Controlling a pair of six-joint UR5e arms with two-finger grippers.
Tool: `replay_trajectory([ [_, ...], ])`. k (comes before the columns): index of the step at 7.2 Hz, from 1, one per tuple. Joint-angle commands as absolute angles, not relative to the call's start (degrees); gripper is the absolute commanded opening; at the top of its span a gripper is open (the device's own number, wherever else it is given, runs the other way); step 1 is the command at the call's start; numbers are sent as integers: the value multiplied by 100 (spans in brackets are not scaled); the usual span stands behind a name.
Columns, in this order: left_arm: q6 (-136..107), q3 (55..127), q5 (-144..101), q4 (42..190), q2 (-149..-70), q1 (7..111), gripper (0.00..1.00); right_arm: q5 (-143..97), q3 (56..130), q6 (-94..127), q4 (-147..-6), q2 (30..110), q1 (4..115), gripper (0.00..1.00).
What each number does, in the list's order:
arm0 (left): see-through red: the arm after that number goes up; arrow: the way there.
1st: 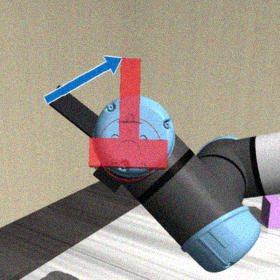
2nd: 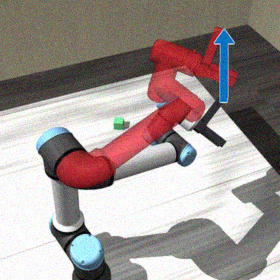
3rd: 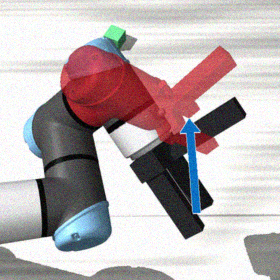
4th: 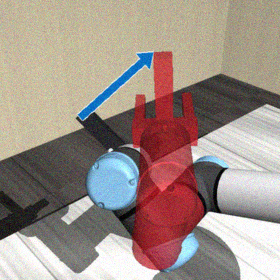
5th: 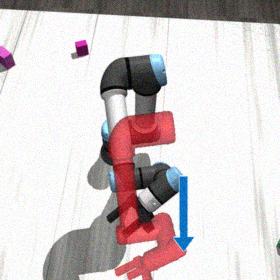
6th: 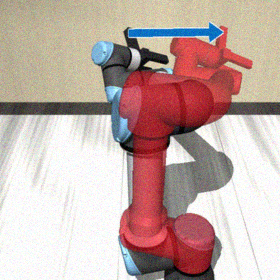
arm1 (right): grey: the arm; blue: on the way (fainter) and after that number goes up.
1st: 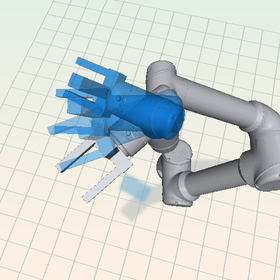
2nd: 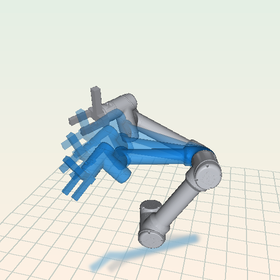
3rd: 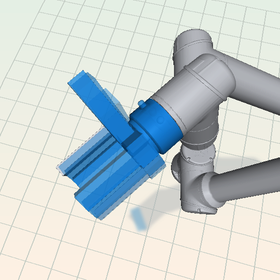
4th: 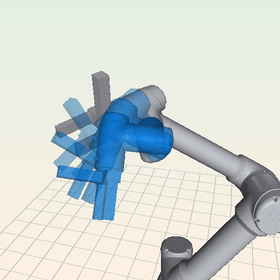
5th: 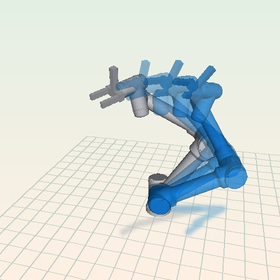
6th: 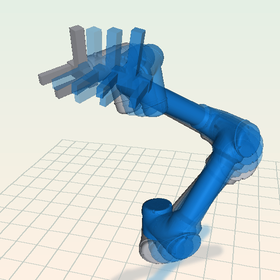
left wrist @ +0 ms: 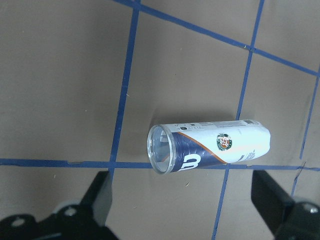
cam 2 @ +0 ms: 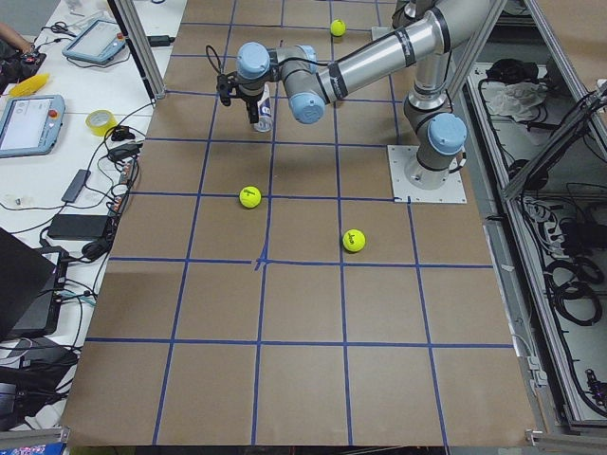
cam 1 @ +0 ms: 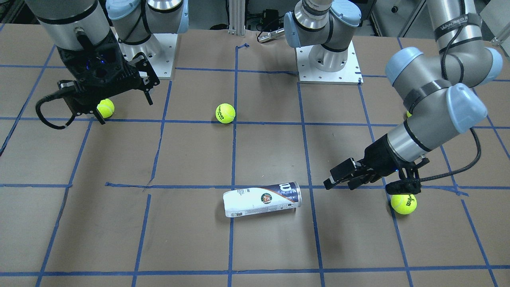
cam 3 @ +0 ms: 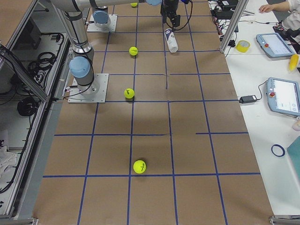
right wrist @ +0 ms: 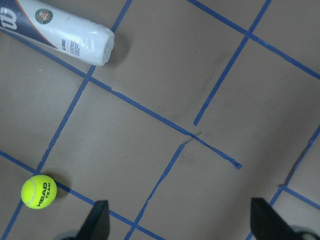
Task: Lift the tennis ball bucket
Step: 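Reach the left gripper to the can's open end while the right arm withdraws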
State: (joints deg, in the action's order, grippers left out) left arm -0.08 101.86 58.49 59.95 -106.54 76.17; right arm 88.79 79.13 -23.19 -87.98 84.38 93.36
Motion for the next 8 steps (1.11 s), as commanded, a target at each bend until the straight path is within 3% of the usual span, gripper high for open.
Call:
replay_trajectory([
  [1, -323, 10380, 5546, 5600, -11046, 7856, 100, 8895, 7910, -589, -8920, 8621, 9308, 100],
  [5, -351, 10459, 5398, 5555, -11469, 8164, 100, 8930, 7937, 80, -8887, 8596, 9089, 100],
  [8, -360, 10468, 5247, 5555, -11706, 8261, 100, 8912, 8356, 61, -8912, 8648, 8982, 100],
])
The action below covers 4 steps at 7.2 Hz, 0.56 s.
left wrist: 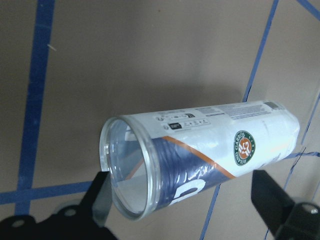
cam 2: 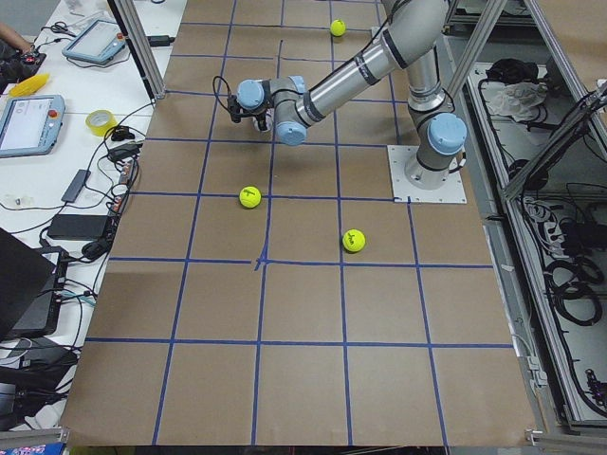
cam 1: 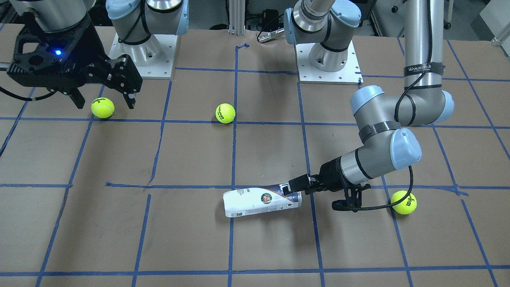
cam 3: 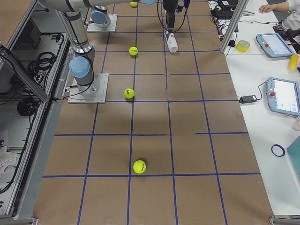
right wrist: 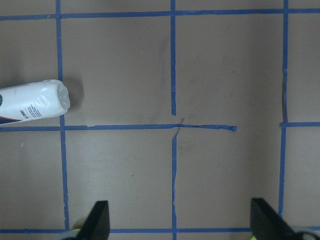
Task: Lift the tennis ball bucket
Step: 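Grasp the can rim with the left gripper and lift it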
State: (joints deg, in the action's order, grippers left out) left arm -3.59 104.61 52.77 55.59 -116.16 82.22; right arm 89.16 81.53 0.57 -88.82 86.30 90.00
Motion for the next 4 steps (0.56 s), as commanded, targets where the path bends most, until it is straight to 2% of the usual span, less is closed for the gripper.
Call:
replay_trajectory([
  [1, -360, 10450, 5256, 5468, -11759, 8427, 98, 8912, 8454, 44, -8964, 8648, 8982, 100],
  [2, -369, 10450, 5247, 5449, -11847, 8472, 97, 8912, 8455, 53, -8974, 8648, 8974, 100],
  [3, -404, 10433, 5247, 5441, -11865, 8490, 61, 8912, 8464, 53, -8965, 8648, 8974, 100],
  [4, -404, 10424, 5238, 5449, -11865, 8490, 18, 8912, 8464, 44, -8974, 8640, 8974, 100],
])
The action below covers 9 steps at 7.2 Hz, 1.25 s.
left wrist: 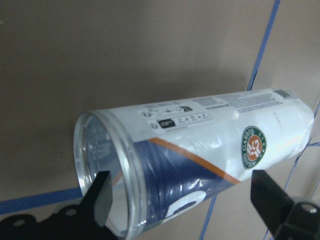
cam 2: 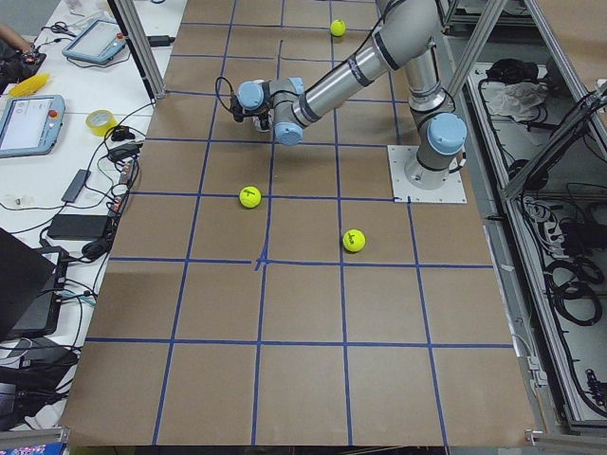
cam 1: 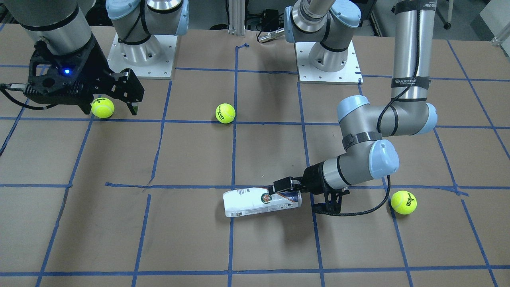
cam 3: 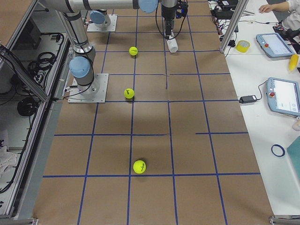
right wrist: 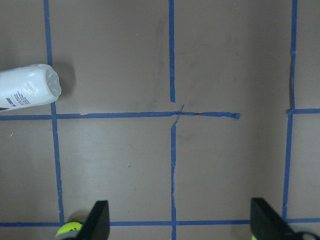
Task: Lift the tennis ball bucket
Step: 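Grasp the can rim with the left gripper and lift it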
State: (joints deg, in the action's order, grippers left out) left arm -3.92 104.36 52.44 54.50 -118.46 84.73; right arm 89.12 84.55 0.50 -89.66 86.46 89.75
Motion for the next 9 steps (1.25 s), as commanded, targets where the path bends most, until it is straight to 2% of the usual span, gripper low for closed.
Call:
replay_trajectory([
  [1, -491, 10380, 5247, 5458, -11857, 8490, 0, 8912, 8464, 35, -8965, 8640, 8974, 100],
  [5, -2862, 9311, 4904, 5493, -11558, 8543, 0, 8903, 8473, 18, -8965, 8648, 8974, 100],
  [9, -3228, 8186, 7156, 5783, -11391, 8990, 0, 8912, 8490, 9, -8947, 8648, 8956, 100],
])
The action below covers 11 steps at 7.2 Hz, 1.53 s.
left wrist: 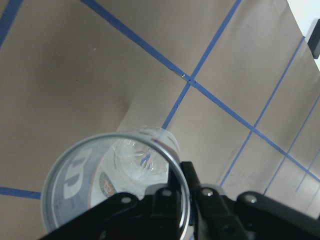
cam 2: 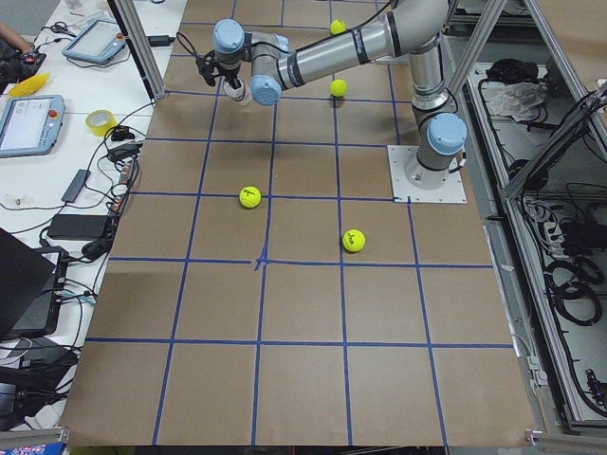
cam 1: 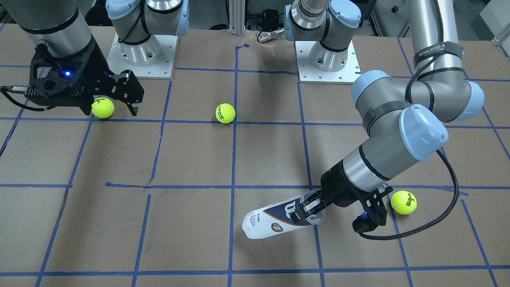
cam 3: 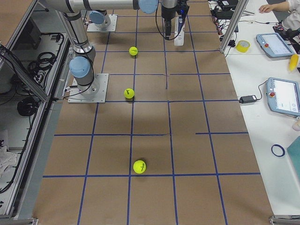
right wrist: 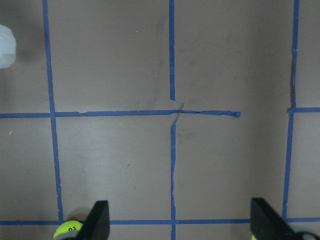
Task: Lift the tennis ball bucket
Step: 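Swing the can upright with the left gripper and set it down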
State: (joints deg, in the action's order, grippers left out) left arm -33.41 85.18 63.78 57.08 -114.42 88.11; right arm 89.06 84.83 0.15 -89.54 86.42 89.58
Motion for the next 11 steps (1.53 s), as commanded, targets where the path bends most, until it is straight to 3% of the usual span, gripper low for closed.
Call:
replay_trajectory([
  [1, -2364, 8061, 7894, 5870, -11417, 9104, 0, 8912, 8490, 0, -8947, 8648, 8956, 100],
  [4, -225, 8025, 8827, 6415, -11417, 9604, 0, 8912, 8499, -9, -8947, 8648, 8956, 100],
  [10, -9, 8095, 8833, 6416, -11540, 10002, 0, 8912, 8534, 0, -8938, 8640, 8956, 100],
  [11, -35, 8103, 8824, 6416, -11549, 10002, 11, 8912, 8534, 0, -8938, 8640, 8956, 100],
])
